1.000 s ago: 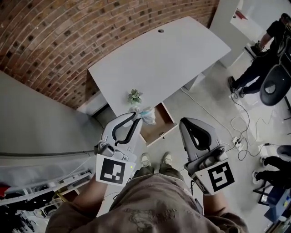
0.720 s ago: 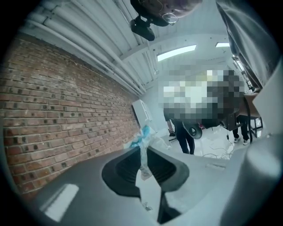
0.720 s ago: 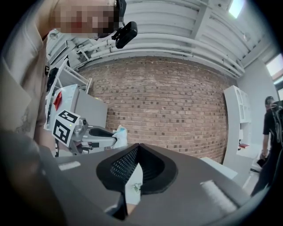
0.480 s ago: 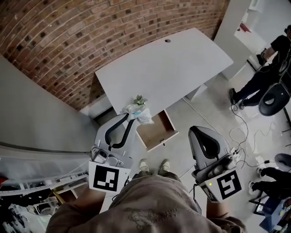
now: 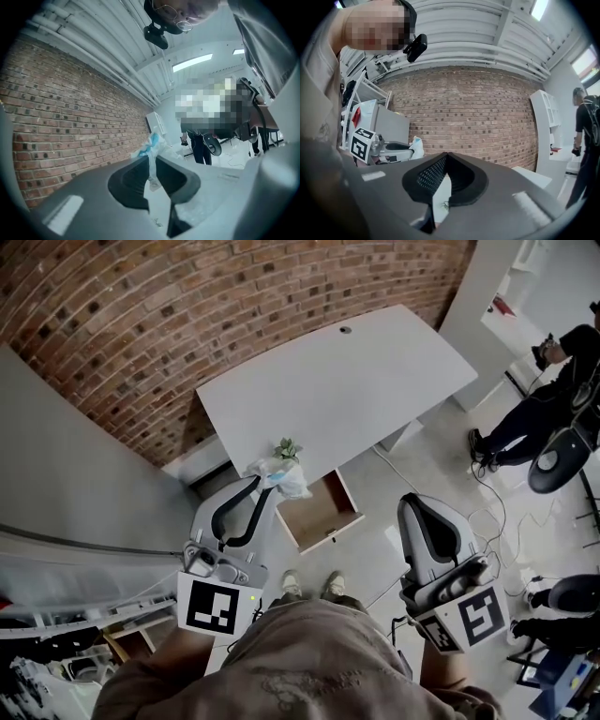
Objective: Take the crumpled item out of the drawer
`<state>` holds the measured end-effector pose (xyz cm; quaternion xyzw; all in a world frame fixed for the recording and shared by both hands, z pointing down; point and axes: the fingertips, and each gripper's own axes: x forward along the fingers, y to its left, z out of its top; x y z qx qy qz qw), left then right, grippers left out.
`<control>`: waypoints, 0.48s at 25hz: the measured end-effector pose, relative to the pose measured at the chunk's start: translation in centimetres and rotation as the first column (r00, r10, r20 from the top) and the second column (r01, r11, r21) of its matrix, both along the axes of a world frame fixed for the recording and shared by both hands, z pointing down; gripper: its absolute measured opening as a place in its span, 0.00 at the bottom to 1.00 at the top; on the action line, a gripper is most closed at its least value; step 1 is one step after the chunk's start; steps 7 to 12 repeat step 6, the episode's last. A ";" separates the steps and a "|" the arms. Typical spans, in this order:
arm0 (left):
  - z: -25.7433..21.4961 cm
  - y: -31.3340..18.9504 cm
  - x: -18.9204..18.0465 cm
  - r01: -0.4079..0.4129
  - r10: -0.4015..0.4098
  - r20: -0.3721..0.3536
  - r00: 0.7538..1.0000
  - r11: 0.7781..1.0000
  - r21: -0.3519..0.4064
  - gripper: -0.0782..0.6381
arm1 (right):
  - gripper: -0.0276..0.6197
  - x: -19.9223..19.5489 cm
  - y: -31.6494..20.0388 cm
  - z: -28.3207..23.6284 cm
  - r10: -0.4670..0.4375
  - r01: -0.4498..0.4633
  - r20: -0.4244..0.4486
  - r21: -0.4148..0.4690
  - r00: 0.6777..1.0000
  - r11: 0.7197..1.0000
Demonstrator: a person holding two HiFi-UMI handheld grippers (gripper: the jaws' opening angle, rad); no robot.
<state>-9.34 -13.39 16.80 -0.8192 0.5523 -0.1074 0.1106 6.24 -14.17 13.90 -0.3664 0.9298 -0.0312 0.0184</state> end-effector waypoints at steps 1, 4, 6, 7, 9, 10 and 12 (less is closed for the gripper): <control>0.0 0.1 0.1 -0.005 0.005 0.001 1.000 1.000 0.001 0.18 | 0.09 0.0 0.1 0.0 0.002 -0.002 0.000 0.000 1.000 1.000; 0.1 0.3 0.2 -0.017 0.017 0.000 1.000 1.000 0.000 0.18 | 0.09 0.0 0.3 0.1 0.006 -0.006 -0.008 0.003 1.000 1.000; 0.2 0.5 0.2 -0.022 0.022 -0.002 1.000 1.000 -0.003 0.18 | 0.09 -0.2 0.4 0.2 0.006 -0.006 -0.012 0.005 1.000 1.000; 0.2 0.5 0.2 -0.022 0.022 -0.002 1.000 1.000 -0.003 0.18 | 0.09 -0.2 0.4 0.2 0.006 -0.006 -0.012 0.005 1.000 1.000; 0.2 0.5 0.2 -0.022 0.022 -0.002 1.000 1.000 -0.003 0.18 | 0.09 -0.2 0.4 0.2 0.006 -0.006 -0.012 0.005 1.000 1.000; 0.2 0.5 0.2 -0.022 0.022 -0.002 1.000 1.000 -0.003 0.18 | 0.09 -0.2 0.4 0.2 0.006 -0.006 -0.012 0.005 1.000 1.000; 0.2 0.5 0.2 -0.022 0.022 -0.002 1.000 1.000 -0.003 0.18 | 0.09 -0.2 0.4 0.2 0.006 -0.006 -0.012 0.005 1.000 1.000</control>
